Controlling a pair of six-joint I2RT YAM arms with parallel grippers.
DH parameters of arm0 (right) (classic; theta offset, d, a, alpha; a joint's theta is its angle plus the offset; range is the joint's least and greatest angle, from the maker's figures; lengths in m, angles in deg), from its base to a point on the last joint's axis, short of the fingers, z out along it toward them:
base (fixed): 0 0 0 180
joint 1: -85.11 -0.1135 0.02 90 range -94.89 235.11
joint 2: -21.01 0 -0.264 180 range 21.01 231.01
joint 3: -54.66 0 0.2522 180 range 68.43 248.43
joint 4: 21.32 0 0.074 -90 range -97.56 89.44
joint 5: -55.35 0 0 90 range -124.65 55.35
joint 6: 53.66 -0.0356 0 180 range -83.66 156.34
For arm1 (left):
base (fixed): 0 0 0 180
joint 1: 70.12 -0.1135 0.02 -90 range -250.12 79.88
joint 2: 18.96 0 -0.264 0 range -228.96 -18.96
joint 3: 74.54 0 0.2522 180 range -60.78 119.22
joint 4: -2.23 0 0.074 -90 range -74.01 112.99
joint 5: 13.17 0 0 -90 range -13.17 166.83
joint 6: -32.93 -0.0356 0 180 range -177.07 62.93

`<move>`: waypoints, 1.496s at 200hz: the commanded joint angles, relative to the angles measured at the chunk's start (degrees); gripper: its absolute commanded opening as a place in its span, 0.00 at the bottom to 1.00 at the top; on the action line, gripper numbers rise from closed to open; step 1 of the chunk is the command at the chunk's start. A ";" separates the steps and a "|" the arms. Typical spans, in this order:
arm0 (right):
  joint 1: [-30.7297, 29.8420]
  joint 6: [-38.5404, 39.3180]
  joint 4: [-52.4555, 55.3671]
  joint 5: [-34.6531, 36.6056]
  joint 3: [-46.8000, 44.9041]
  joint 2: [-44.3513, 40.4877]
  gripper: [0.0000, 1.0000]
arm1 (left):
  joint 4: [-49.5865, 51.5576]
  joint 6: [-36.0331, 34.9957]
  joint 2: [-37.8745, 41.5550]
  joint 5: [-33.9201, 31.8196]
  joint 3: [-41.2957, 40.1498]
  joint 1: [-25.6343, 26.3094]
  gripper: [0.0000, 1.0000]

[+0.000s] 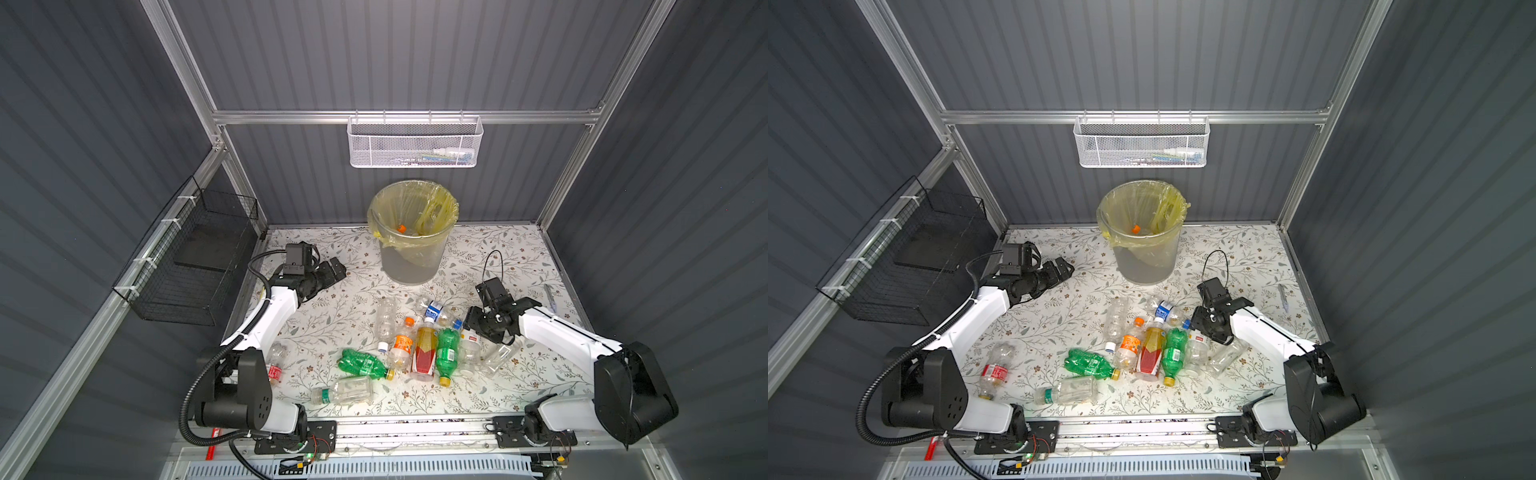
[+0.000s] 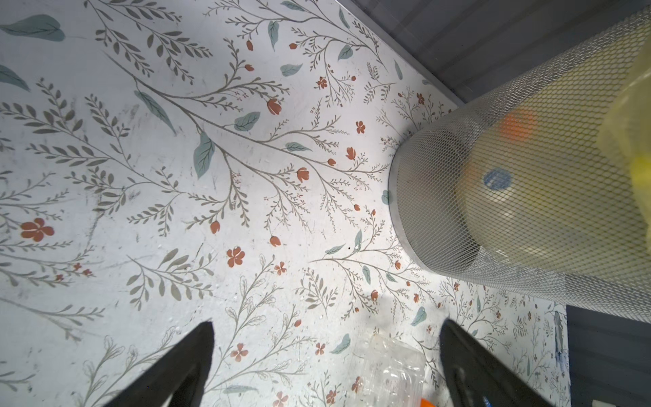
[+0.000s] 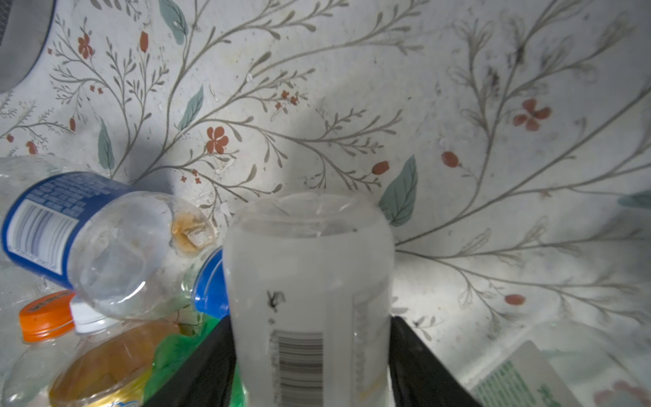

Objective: Throw the plastic bottles in the bin
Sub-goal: Move the plastic bottle to the middle-right of the table.

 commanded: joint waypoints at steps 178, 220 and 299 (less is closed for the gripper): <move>18.86 15.32 -0.26 -0.53 16.00 12.94 0.87 | 1.19 -2.32 -1.05 0.45 1.24 -0.41 0.99; 18.88 14.74 -1.48 -0.28 13.83 14.47 0.91 | 1.68 -2.59 -0.96 0.06 1.12 -0.41 0.99; 18.70 12.66 -3.49 -0.50 10.18 14.64 0.73 | 1.35 -2.72 -0.96 0.28 -0.24 -0.41 0.99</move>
